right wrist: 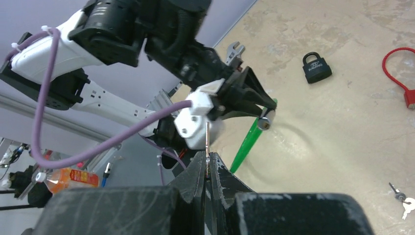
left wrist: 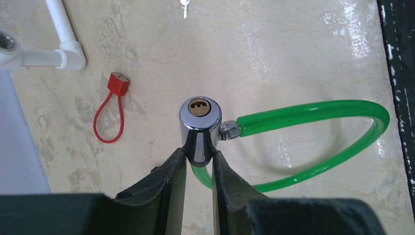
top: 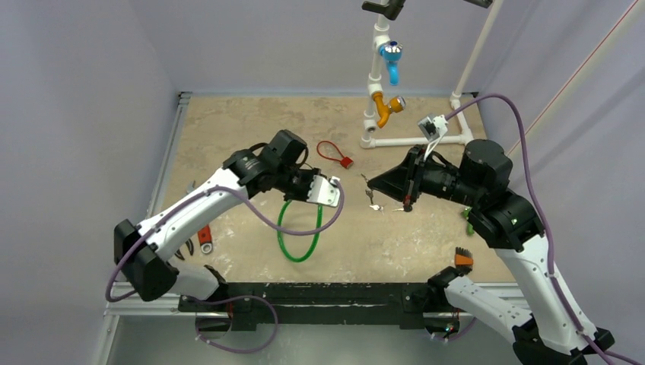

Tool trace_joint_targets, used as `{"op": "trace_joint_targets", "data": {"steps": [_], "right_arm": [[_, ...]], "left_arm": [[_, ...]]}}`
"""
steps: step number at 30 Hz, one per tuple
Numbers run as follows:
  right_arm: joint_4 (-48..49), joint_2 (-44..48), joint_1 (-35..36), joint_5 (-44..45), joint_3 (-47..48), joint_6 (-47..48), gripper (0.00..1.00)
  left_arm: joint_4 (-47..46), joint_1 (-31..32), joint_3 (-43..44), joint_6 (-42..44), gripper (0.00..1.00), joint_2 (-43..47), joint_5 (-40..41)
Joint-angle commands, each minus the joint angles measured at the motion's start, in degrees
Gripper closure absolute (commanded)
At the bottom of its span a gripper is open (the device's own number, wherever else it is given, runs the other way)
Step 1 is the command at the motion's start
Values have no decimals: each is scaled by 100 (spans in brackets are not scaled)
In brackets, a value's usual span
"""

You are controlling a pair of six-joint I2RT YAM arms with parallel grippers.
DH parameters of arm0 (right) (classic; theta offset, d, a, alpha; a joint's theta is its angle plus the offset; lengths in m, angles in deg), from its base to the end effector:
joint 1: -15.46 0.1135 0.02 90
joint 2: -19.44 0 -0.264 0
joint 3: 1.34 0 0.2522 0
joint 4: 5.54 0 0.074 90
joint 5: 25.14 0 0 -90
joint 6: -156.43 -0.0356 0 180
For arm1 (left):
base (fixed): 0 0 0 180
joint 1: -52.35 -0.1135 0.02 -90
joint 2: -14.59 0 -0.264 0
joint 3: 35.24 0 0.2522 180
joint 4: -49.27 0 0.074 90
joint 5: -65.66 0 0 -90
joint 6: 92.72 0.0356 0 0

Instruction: Unlock with the key

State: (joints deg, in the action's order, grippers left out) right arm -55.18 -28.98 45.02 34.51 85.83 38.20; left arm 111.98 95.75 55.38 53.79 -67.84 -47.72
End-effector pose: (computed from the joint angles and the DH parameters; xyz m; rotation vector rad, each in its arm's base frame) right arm 0.1167 0.0868 0.4491 -0.4353 1.8428 1.1762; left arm 0.2059 -0.2142 0.3243 1.9826 1.4541 -0.4147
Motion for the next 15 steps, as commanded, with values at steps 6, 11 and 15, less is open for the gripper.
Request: {"op": "trace_joint_targets", "data": {"steps": [6,11,15], "right_arm": [[-297,-352,-21,-514,317,585,100],[-581,-543,-20,-670,322,898,100],[-762,-705,101,-632,272,998,100]], "left_arm": [[-281,-94,-933,302,100,1754,-74],[-900,-79,-1331,-486,100,2332,-351],[-1530,110,-1772,-616,100,2693,-110]]}}
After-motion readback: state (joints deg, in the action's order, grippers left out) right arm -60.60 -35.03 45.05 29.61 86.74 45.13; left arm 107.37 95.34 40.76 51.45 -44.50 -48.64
